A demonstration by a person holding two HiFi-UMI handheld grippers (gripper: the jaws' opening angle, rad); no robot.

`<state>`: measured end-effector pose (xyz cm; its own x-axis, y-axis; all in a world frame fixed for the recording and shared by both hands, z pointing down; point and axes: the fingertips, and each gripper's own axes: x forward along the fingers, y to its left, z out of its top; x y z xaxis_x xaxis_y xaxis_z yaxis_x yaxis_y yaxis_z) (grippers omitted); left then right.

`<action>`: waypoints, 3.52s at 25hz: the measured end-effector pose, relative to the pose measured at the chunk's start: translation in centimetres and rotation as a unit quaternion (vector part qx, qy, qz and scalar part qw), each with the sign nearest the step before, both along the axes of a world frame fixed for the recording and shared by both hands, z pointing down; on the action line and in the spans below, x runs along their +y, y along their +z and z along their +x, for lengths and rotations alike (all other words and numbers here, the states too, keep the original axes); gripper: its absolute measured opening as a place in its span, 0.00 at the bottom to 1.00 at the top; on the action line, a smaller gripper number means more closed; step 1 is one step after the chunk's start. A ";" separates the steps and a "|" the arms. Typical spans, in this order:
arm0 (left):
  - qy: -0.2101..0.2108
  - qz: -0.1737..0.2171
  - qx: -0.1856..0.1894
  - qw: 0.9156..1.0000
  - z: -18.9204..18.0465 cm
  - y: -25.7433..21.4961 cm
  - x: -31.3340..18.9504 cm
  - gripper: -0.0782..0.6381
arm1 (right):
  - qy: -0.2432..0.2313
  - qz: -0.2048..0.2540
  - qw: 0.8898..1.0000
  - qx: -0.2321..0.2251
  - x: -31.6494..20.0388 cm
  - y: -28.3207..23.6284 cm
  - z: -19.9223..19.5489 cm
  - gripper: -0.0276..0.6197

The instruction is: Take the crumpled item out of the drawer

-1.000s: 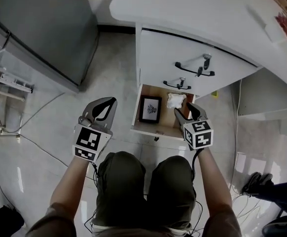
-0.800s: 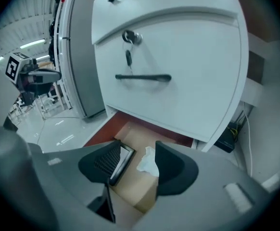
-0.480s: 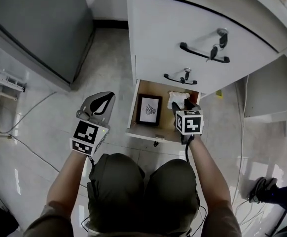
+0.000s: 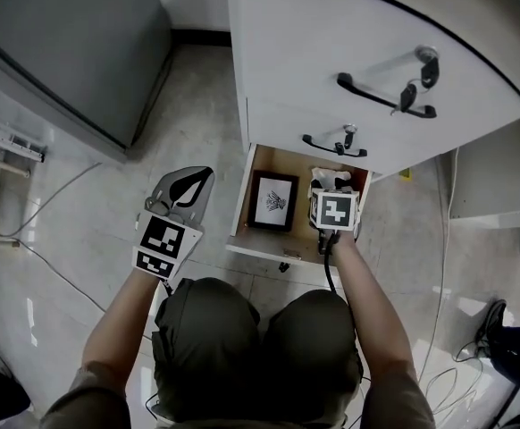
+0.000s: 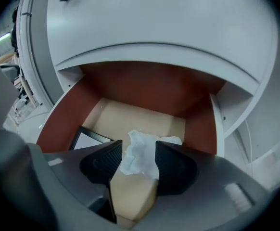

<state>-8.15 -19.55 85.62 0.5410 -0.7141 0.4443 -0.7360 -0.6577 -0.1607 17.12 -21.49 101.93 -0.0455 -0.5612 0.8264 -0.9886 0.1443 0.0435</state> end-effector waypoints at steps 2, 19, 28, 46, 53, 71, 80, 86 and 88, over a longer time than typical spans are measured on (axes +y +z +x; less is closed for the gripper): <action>0.003 -0.001 0.000 1.000 0.2 0.3 -0.1 0.11 | 0.029 -0.002 1.000 -0.008 0.1 0.7 0.4 0.41; 0.009 -0.036 -0.009 0.999 0.1 3.5 -0.5 0.11 | 0.061 0.011 0.998 -0.010 -0.2 3.6 1.1 0.20; 0.001 -0.051 -0.002 0.999 -0.4 2.6 -0.3 0.11 | 0.009 0.025 0.999 -0.034 0.3 1.0 -0.9 0.13; -0.036 -0.076 -0.006 0.996 -2.2 -16.2 2.2 0.11 | -0.109 0.033 0.993 -0.042 6.7 -23.4 -1.7 0.13; -0.029 -0.089 0.003 0.996 -2.4 -25.3 3.4 0.11 | -0.124 0.047 0.990 -0.054 9.2 -36.2 -3.2 0.13; -0.040 -0.102 0.016 0.994 -3.0 -48.1 7.7 0.11 | -0.158 0.109 0.980 -0.061 13.5 -65.4 -4.6 0.13; -0.036 -0.048 0.044 0.997 -2.8 -61.4 10.5 0.11 | -0.187 0.186 0.963 -0.057 15.9 -80.0 -6.3 0.13; -0.029 -0.026 0.071 0.997 -2.7 -68.4 12.5 0.11 | -0.185 0.240 0.951 -0.066 18.3 -87.9 -7.0 0.14; -0.025 -0.012 0.078 0.997 -2.7 -70.9 12.8 0.11 | -0.181 0.263 0.945 -0.068 18.8 -90.6 -7.0 0.14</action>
<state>-10.85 -6.75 14.73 0.5689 -0.7323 0.3744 -0.7829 -0.6216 -0.0261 10.08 -2.66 11.33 -0.3993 -0.8205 0.4092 -0.8804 0.4677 0.0786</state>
